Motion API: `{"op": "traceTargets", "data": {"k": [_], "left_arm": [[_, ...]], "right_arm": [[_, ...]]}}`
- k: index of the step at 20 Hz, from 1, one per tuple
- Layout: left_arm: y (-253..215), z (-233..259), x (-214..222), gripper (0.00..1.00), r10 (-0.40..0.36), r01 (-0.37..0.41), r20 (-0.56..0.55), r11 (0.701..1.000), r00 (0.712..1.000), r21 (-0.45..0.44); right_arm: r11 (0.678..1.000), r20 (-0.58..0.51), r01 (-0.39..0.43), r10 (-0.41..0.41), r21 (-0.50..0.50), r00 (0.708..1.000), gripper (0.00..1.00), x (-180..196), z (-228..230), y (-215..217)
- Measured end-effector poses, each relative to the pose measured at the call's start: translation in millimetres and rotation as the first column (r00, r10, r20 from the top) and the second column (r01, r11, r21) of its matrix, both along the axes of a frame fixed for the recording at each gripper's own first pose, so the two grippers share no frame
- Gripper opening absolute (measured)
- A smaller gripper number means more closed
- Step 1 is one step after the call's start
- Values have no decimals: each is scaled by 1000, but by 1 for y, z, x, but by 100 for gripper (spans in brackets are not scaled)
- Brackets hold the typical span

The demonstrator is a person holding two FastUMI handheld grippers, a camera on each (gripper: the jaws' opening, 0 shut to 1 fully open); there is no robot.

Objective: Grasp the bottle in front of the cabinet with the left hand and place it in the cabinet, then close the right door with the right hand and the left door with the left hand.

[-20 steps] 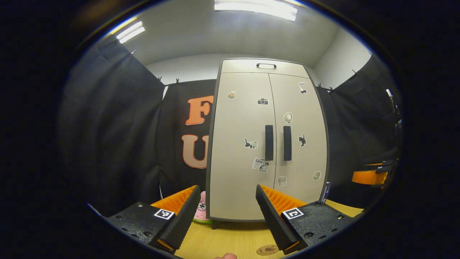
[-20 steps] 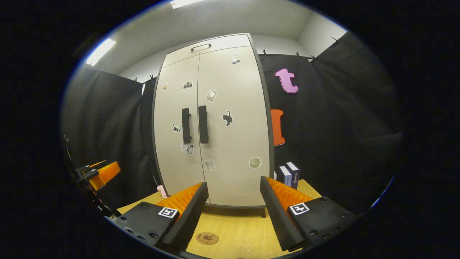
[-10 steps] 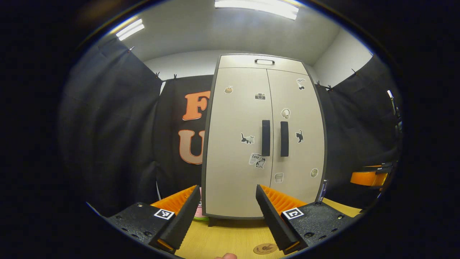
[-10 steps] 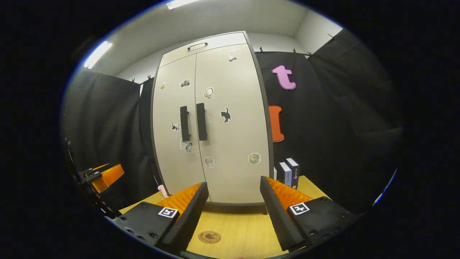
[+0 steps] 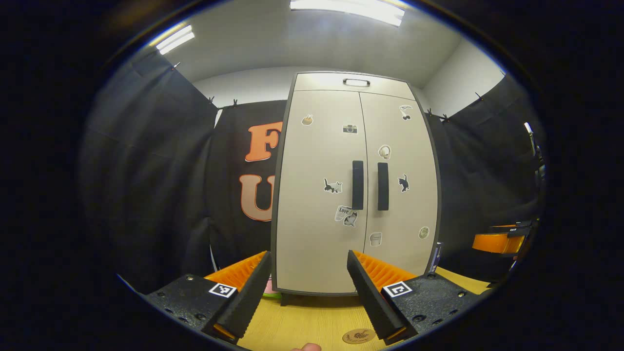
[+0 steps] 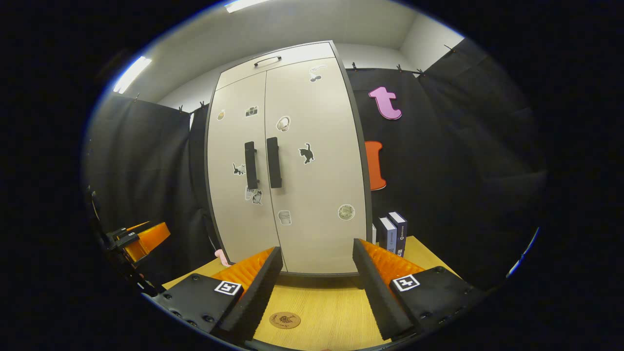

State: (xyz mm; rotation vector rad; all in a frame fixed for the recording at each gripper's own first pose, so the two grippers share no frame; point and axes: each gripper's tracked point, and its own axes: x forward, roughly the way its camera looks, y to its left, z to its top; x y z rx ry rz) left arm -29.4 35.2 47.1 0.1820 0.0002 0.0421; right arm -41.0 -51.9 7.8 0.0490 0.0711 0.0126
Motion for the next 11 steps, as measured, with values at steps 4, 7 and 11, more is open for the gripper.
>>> {"op": "traceTargets", "data": {"k": [4,7,11], "left_arm": [[0,1,-1,94,-4,4,2,1000,1000,0],[0,0,0,94,-10,10,-1,1000,1000,-1],[0,-1,0,94,-6,6,-4,1000,1000,-8]], "right_arm": [[1000,-6,-14,14,5,1000,97,0,-2,6],[1000,-13,-16,16,7,1000,97,0,-4,8],[1000,-12,-15,16,10,1000,97,1,-4,8]]}}
